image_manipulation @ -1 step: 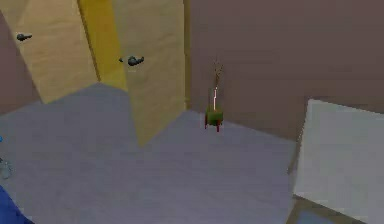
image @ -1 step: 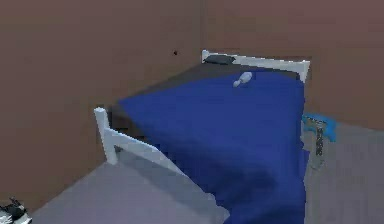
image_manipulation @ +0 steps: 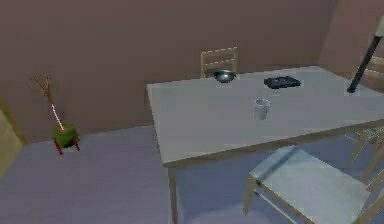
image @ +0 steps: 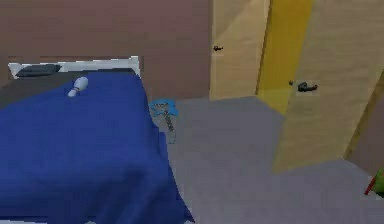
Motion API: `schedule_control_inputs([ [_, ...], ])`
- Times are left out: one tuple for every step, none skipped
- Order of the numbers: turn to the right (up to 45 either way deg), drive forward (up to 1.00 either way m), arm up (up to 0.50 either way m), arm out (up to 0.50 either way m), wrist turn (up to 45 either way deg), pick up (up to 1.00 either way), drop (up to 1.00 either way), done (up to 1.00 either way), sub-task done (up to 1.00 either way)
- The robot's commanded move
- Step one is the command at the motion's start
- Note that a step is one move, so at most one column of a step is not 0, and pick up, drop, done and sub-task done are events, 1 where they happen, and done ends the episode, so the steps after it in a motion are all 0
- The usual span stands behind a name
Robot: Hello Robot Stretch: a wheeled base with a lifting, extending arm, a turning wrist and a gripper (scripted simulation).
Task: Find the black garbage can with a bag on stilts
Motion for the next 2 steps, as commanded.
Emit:
schedule_control_inputs([
  [33.0, 0.00, 0.00, 0.00, 0.0, 0.00, 0.00, 0.00, 0.00],
  [0.0, 0.70, 0.00, 0.00, 0.0, 0.00, 0.00, 0.00, 0.00],
])
